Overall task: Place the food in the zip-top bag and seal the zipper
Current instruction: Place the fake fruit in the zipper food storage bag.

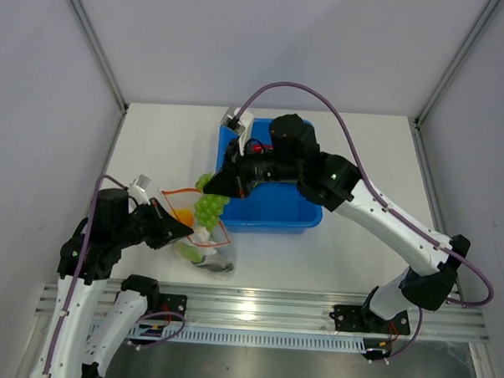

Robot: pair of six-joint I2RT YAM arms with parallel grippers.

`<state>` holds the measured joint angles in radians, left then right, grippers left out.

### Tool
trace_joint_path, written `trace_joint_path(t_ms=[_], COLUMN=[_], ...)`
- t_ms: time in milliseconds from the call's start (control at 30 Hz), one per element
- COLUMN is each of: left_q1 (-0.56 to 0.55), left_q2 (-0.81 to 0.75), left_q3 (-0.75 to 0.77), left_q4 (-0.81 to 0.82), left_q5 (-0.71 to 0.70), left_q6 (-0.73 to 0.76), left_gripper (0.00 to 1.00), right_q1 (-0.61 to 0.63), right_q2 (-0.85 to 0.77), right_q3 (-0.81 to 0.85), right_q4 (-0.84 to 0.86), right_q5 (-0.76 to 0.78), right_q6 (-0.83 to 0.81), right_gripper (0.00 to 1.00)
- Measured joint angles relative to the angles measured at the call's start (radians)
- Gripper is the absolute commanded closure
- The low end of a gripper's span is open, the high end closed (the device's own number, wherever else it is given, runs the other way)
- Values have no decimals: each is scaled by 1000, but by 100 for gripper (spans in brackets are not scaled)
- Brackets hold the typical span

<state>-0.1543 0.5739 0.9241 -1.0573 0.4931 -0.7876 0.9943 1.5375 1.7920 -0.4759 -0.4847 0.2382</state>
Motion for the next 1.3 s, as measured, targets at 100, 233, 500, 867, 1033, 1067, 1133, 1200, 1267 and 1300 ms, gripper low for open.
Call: trace_joint_path(t_ms=[100,233,500,867,1033,1067,1133,1200,1267,1300], left_q1=[0,0,0,0,0,0,0,0,0,0], left_q2=[1,0,-6,-6,-6,-6,-7,-8,-10,-13], left_q3=[0,0,0,0,0,0,0,0,0,0], left_q4=[-1,-2,-2,-2,-2,-2,-2,-2,-2,-2], left_q5=[0,0,0,0,0,0,0,0,0,0], left_q6=[0,-2,-17,-24,-24,-24,-25,-25,-25,-25], left_gripper=[99,99,99,99,99,99,99,100,99,100], right_q1=[26,52,71,120,169,176,187,189,189,188], right_q2=[3,24,75,127,140,140,140,140,140,140], right_q3=[-39,-65,-74,-71,-71,-71,-71,-71,-71,-71], right_q4=[-2,-17,-39,-104,-143,-151,-158,-160,-163,-163], right_q5=[-13,-13,42,173,237,244,258,269,287,296], right_q6=[-7,-18,-53,-122,-160,-167,-175,-186,-184,-186], right_gripper=[100,100,100,69,45,41,26,22,9,7])
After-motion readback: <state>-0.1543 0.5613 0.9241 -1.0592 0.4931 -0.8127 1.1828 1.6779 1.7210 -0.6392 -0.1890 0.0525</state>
